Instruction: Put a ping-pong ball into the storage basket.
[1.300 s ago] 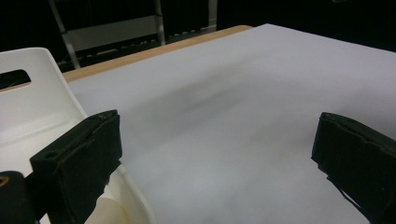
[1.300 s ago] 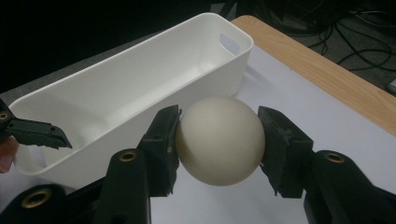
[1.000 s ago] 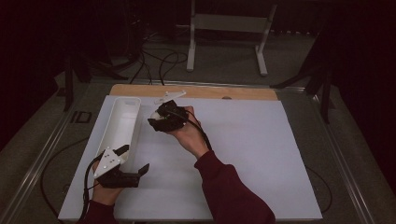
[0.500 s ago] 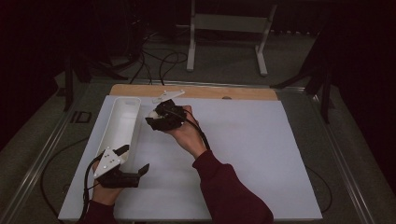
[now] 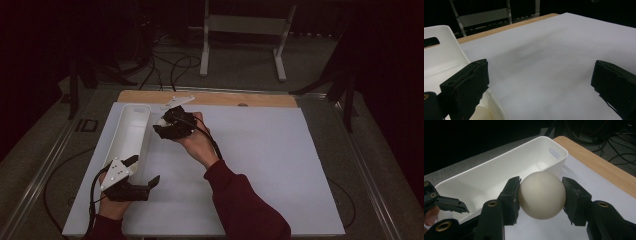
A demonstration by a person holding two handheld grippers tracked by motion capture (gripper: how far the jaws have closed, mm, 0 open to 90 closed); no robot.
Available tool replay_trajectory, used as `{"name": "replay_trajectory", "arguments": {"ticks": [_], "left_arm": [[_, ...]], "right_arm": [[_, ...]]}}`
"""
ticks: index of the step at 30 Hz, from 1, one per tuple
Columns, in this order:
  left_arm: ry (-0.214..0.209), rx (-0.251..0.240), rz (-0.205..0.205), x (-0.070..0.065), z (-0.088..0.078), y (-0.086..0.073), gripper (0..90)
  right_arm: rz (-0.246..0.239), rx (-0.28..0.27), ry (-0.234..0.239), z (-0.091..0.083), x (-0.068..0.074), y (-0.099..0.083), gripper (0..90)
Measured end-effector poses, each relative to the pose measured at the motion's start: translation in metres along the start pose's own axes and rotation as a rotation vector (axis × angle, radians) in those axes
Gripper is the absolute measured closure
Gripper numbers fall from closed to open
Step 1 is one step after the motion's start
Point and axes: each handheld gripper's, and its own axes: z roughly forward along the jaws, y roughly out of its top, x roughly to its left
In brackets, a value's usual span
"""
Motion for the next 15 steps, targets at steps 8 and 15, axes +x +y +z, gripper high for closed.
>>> {"name": "replay_trajectory", "arguments": {"ticks": [8,15], "left_arm": [[-0.005,-0.001,-0.001,0.0005,-0.0004,-0.0002,2.2],[-0.005,0.0,0.001,0.0005,-0.0002,-0.0001,2.1]], "right_arm": [[-0.007,-0.007,0.005,0.004,0.002,0.0028,50.3],[-0.013,-0.011,0.008,0.0064,0.0044,0.0051,50.3]]}}
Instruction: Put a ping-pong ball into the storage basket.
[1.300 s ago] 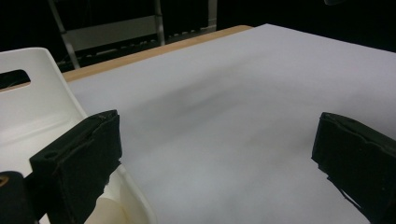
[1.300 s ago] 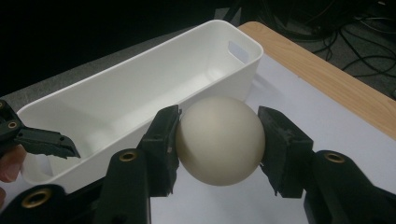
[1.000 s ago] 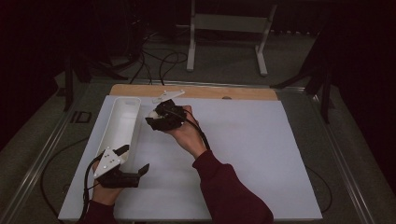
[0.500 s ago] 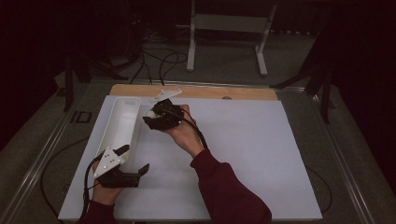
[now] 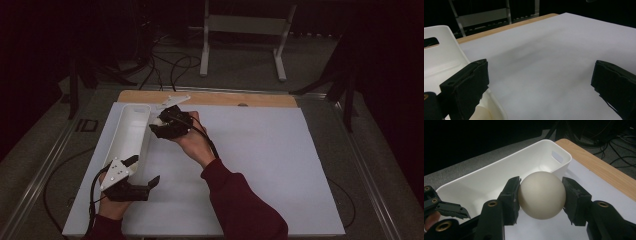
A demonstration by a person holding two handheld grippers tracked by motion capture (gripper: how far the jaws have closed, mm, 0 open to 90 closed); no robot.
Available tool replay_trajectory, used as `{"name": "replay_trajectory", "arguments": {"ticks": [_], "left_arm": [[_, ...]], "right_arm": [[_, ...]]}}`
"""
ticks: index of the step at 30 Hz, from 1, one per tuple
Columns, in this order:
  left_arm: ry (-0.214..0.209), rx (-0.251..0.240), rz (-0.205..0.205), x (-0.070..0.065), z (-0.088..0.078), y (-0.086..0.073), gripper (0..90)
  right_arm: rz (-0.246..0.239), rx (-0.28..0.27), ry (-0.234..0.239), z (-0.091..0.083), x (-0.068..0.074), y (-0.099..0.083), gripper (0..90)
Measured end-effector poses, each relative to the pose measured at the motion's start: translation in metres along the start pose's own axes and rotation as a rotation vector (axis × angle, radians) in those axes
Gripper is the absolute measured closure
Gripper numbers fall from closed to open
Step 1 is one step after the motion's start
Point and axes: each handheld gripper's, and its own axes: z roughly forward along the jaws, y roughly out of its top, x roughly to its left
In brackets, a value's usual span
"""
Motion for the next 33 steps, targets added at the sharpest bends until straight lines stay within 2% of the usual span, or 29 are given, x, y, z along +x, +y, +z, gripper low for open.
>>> {"name": "replay_trajectory", "arguments": {"ticks": [14,33], "left_arm": [[0.0,0.003,0.002,0.0,0.0,0.0,2.0],[0.0,0.001,0.0,0.0,0.0,0.0,1.8]], "right_arm": [[0.014,-0.01,0.011,0.004,0.003,0.001,50.4],[0.006,-0.022,0.023,0.007,0.011,0.006,50.3]]}}
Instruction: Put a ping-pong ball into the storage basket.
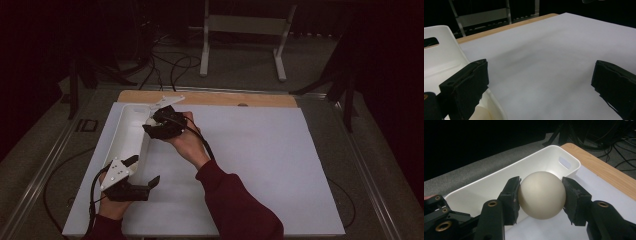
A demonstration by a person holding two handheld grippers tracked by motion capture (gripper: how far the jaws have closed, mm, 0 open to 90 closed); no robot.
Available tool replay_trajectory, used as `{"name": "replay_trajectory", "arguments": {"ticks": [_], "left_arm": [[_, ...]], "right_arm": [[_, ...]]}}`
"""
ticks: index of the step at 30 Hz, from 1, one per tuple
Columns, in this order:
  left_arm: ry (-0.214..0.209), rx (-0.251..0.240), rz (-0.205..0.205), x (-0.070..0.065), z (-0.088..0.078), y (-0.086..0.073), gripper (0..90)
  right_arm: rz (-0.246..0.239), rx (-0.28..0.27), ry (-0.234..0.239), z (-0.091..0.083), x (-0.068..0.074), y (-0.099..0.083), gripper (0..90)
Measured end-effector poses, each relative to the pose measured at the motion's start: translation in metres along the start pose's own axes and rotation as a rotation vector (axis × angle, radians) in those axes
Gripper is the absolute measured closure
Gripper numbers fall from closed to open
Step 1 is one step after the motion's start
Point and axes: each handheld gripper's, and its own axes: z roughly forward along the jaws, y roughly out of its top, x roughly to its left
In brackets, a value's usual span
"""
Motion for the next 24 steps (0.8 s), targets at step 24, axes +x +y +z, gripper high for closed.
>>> {"name": "replay_trajectory", "arguments": {"ticks": [24], "left_arm": [[0.0,-0.001,0.0,-0.0001,0.0002,-0.0001,1.5]], "right_arm": [[0.005,0.003,0.031,0.0101,0.0087,0.0024,50.3]]}}
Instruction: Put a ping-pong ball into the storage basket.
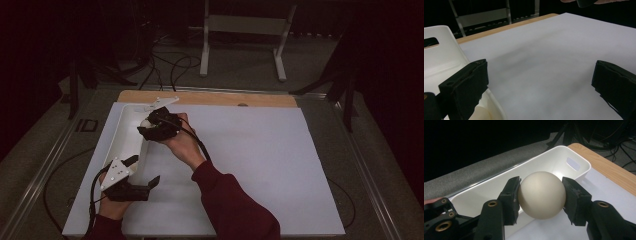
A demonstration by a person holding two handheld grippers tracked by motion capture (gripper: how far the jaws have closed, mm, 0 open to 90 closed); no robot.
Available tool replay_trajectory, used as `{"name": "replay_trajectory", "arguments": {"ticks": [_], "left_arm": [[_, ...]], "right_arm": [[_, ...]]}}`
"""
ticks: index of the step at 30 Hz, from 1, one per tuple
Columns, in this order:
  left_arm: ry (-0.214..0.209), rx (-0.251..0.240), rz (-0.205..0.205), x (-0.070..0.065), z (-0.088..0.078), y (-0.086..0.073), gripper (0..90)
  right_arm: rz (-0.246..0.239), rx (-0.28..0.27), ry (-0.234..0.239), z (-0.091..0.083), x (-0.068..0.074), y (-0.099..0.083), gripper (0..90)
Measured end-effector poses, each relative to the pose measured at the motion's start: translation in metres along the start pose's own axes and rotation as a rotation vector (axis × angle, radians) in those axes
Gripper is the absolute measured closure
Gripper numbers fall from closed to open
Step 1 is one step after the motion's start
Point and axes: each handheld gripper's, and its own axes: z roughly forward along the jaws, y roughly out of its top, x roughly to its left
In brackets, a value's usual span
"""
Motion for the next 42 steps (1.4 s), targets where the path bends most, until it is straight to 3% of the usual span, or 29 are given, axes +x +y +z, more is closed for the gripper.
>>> {"name": "replay_trajectory", "arguments": {"ticks": [42], "left_arm": [[-0.003,0.002,-0.001,0.0,0.0,0.0,1.5]], "right_arm": [[-0.033,0.054,0.028,0.021,0.012,0.002,50.2]]}}
